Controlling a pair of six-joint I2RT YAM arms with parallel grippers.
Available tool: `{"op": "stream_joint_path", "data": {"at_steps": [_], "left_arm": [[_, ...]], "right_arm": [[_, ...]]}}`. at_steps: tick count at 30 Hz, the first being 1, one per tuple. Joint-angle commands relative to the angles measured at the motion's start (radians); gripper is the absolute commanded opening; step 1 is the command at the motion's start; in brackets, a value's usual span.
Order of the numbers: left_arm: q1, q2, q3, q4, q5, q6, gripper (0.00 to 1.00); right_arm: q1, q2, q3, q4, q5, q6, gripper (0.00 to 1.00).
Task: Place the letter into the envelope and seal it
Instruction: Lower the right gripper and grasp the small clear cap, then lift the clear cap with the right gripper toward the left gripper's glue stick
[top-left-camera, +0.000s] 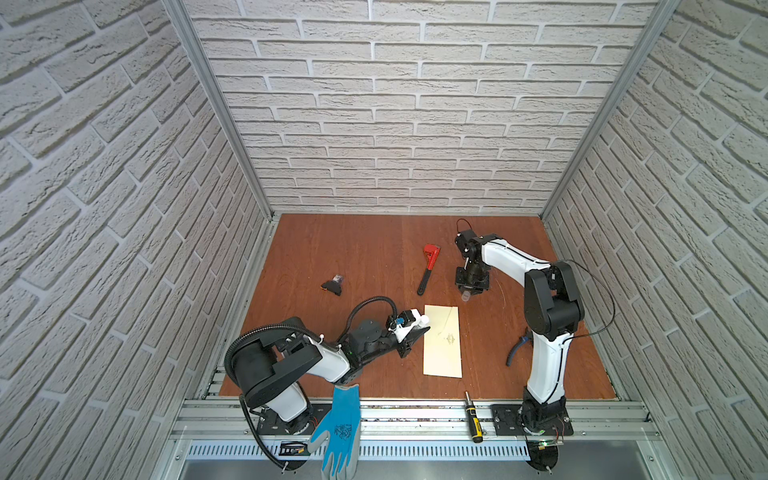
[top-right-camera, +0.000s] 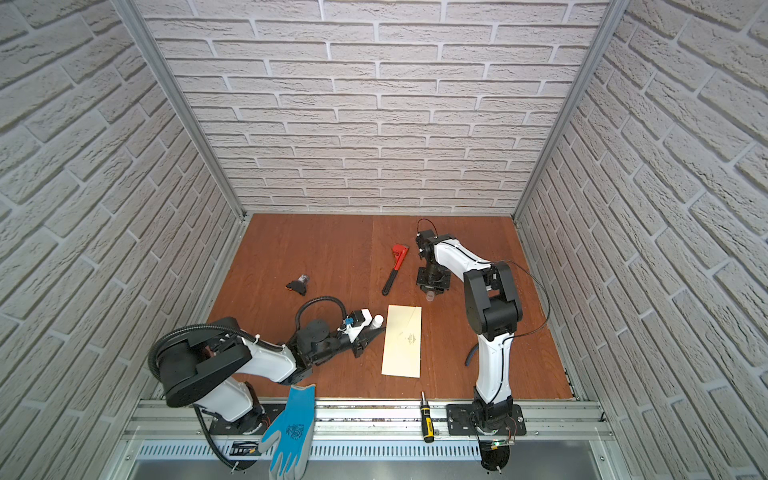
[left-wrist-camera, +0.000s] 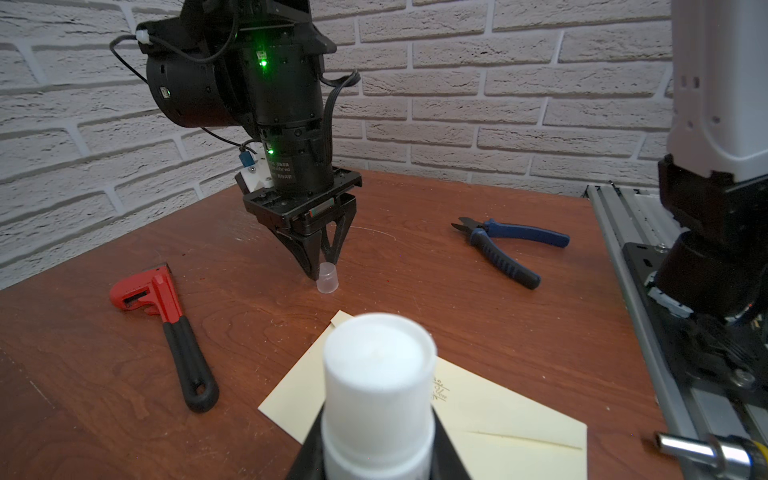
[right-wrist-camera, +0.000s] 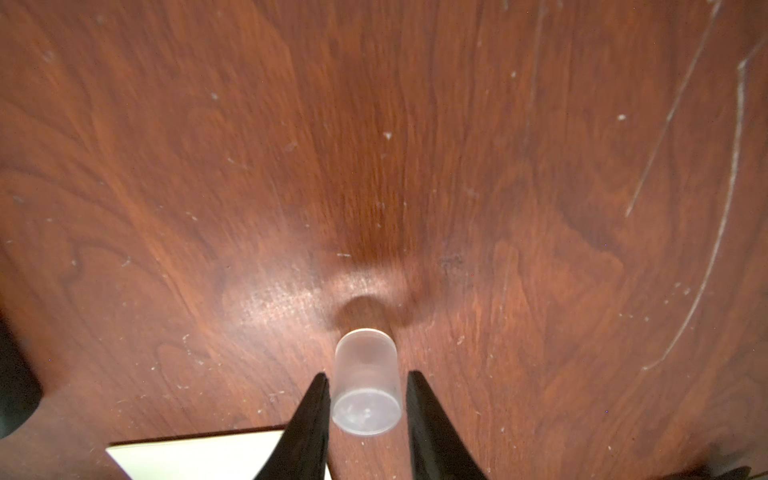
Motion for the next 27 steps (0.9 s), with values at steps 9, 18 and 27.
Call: {"op": "stream_joint_path", "data": {"at_steps": [9, 18, 27], "left_arm": [[0.003, 0.019, -0.013, 0.106, 0.007, 0.000, 0.00], [0.005, 0.002, -0.016, 0.086, 0.009, 0.004, 0.00], [0.007, -0.097, 0.004, -0.083, -0.004, 0.015, 0.00]], "right_arm": [[-0.004, 0.008, 0.006, -0.006, -0.012, -0.009, 0.33], [-0.004, -0.008, 0.017, -0.019, -0.015, -0.006, 0.26], [0.026, -0.186, 0.015, -0.090, -0.071, -0.021, 0.25]]}}
